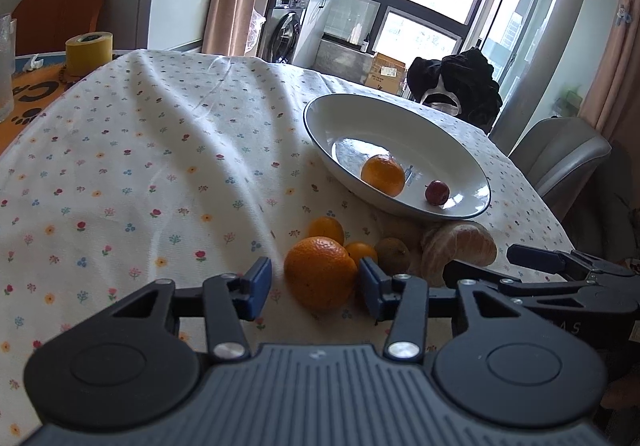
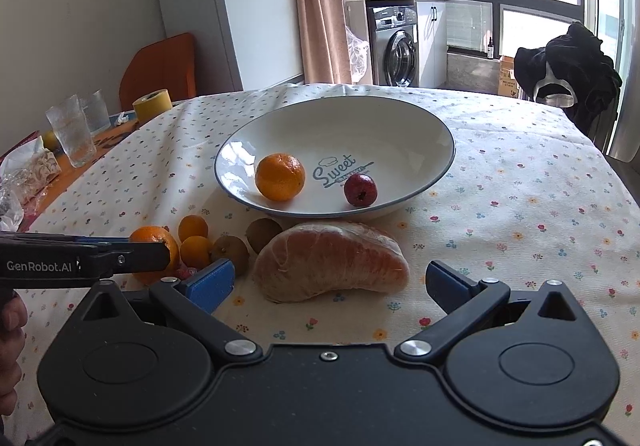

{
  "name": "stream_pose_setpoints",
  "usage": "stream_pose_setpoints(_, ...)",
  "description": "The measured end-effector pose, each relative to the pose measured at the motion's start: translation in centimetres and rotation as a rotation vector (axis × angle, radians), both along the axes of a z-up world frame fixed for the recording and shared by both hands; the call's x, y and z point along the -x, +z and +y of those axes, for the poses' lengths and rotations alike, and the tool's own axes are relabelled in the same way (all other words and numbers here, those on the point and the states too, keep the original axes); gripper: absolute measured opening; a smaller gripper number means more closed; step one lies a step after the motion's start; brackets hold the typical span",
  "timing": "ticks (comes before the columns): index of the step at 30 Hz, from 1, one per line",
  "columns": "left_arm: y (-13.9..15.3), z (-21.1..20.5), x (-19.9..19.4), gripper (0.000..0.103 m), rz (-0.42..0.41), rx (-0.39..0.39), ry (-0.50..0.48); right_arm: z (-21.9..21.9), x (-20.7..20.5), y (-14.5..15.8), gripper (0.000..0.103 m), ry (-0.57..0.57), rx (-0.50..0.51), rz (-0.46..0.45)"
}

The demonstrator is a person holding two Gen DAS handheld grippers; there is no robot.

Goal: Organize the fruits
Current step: 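Grasp a second mandarin with the left gripper while the right grasps a peeled pomelo segment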

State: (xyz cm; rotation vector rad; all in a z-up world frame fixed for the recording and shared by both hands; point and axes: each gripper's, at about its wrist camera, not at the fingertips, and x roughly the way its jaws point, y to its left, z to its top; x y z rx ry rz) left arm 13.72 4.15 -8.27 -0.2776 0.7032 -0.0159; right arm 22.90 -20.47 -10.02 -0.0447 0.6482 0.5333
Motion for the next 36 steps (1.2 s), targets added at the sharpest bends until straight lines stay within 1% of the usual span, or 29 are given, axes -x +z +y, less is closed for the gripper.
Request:
stream_pose_setpoints(2, 0.0, 0.0, 0.0, 0.039, -0.002, 0.010, -0.007, 0.3, -0.1, -0.1, 0.103, 0.001, 0.007, -0.005)
stream_pose_setpoints(6, 0.1, 0.0, 0.2, 0.038, -0.001, 0.008, -0.008, 0.7, -0.4, -0.3, 0.103, -0.001, 0.012, 0.001)
stream_pose_setpoints(16, 0.7, 0.8, 1.0, 0.038, -0.014, 0.008, 0.009, 1.9, -0.9, -1.0, 0.103, -0.021, 0.039, 0.001)
stream_pose_setpoints(20, 0.9, 0.8, 1.3, 0.038, -0.016, 0.003, 0.012, 2.1, -1.1, -1.5, 0.103, -0.030, 0.064, 0.000)
stream_pose_setpoints(21, 1.0, 0.7, 1.3, 0.038, -0.016, 0.002, 0.013, 2.1, -1.0, -1.5, 0.102, -0.022, 0.062, -0.001)
stream_pose_setpoints(22, 1.0, 0.7, 1.3, 0.038, -0.016, 0.002, 0.013, 2.0, -0.9, -1.5, 0.097, -0.015, 0.064, -0.003)
stream_pose_setpoints(23, 1.1, 0.6, 1.3, 0.038, -0.017, 0.001, 0.014, 2.0, -0.8, -1.4, 0.090, -0.024, 0.075, -0.010)
stream_pose_setpoints(26, 1.3, 0.4, 1.5, 0.038, -0.023, -0.003, 0.013, 1.3, -0.6, -1.2, 0.090, -0.014, 0.064, 0.000)
stream_pose_setpoints(36, 2.2, -1.0, 1.5, 0.038, -0.047, -0.013, -0.006, -0.6, 0.7, 0.5, 0.089, -0.009, 0.033, -0.038)
